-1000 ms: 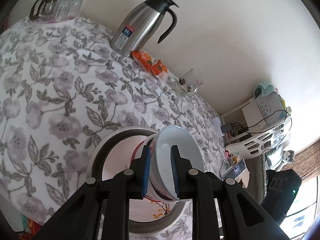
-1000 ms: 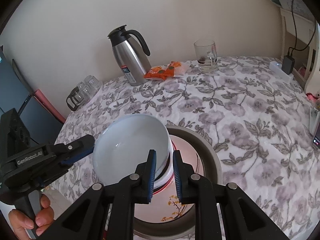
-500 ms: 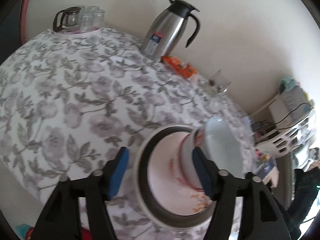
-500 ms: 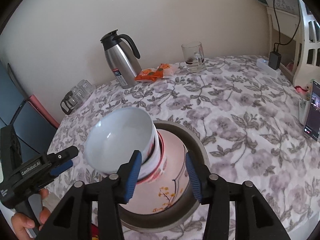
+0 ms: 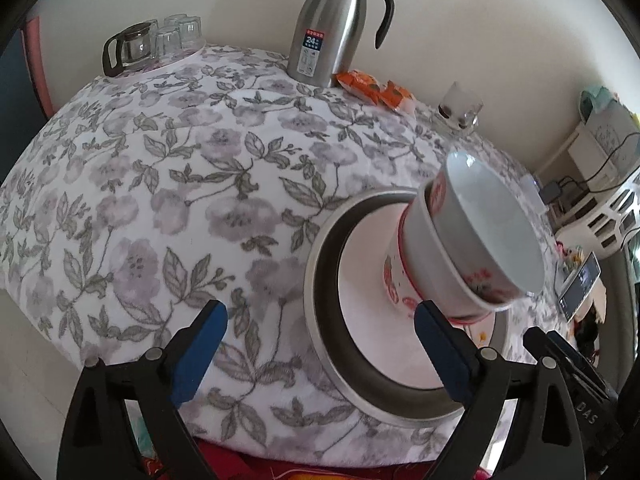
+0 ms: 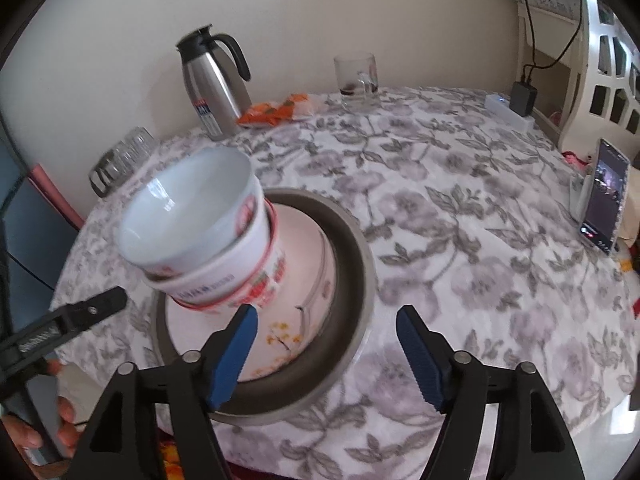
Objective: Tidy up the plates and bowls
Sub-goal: 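Open both tools and pull them back from the stacked bowls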
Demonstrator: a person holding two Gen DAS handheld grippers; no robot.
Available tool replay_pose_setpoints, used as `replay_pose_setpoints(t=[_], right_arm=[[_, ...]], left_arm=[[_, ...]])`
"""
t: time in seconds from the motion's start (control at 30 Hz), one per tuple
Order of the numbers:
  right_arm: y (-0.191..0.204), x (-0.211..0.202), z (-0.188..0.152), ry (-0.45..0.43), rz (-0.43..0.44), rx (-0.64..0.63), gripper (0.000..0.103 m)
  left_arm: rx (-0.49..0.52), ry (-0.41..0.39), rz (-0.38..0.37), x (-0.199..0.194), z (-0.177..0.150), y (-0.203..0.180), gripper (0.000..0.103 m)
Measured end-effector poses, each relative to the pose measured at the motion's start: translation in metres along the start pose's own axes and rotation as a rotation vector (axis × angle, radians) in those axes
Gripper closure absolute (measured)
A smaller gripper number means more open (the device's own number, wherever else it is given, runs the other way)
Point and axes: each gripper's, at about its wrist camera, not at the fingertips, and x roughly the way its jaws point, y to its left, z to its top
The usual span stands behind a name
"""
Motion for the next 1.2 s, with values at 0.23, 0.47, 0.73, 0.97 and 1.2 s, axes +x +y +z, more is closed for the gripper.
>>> replay_pose_setpoints(t=[0.23,0.47,0.73,0.97,1.2], right_arm=[[-0.004,0.001,-0.009,0.011,-0.032,-0.015,0.021],[-0.005,0.000,-0.015,0.019,-0.036,-0.029,0.011],[-0.009,-0.003,-0.020,0.021,-0.027,-0.018,0.000],[-0.011,-0.005,-0.022,0.023,-0.012,-0.014,0.000],[-0.014,-0.006,-0.023,0.028,-0.005,-0.004,0.000]], left_arm=[[0.029,0.040,0.028,0.000,-0.013,-0.004,0.008],[0.055,0.075,0.052,0.000,-0.028,-0.013,0.008],[0.073,0.067,0.132,-0.004,-0.038,-0.020,0.008],[0.094,0.035,0.202,-0.012,-0.043,-0.024,0.008],[0.095,0.022,0.261,-0.014,-0.045,-0.025,0.008]])
